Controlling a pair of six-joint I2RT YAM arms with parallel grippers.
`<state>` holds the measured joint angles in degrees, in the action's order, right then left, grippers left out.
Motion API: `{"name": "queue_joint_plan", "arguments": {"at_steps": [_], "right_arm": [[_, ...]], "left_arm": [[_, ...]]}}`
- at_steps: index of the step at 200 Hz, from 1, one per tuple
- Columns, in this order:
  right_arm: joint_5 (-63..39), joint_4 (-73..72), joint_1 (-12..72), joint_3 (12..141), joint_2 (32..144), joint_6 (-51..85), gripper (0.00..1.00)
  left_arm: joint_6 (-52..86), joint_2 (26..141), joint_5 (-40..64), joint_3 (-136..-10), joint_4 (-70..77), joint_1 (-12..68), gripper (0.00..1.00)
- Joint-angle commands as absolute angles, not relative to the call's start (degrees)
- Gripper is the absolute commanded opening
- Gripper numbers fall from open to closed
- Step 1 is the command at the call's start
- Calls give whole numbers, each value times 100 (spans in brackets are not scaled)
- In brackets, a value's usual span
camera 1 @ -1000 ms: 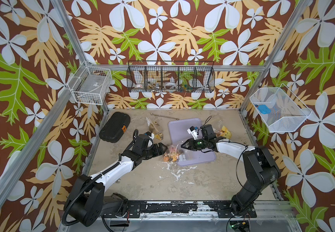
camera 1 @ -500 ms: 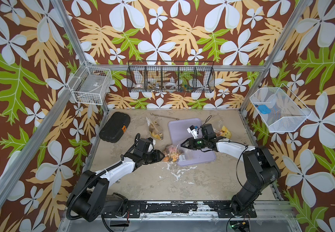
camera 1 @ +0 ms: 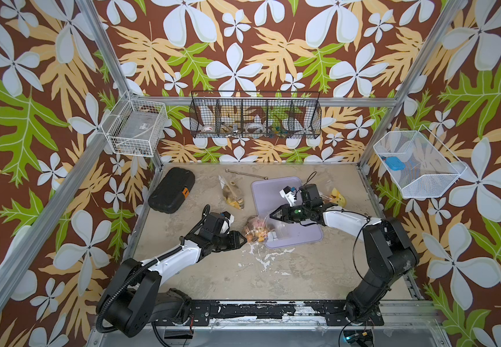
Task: Pour cookies out of the ziploc bag
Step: Adjust the ziploc bag on the tray.
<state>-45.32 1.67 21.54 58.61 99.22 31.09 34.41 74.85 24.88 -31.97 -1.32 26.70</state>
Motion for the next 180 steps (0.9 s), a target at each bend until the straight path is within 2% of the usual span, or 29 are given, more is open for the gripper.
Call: {"name": "queue_joint_plan", "arguments": {"at_steps": [1,17,36,84,96,180], "right_arm": [[-4623,112,2154,5865,9927,3091,35],[-4615,119,2153,5845,9932,3089,35],[-4617,123,2154,5837,9923,3085,34],[-4619,123,2154,5846,9923,3085,34],[-4617,123,2160,5845,9932,3084,34],[-4622,114,2154,5818,9897,3089,37]], "left_arm": [[3382,7547,2470,-3302,9,2690,47],[3355,7657,2487,-3392,-8,2691,43],[3323,7741,2525,-3451,-9,2694,31],[3251,7897,2602,-3519,-61,2698,28],[3238,7920,2621,-3524,-55,2698,22],[3152,8012,2564,-3649,-199,2707,5]]}}
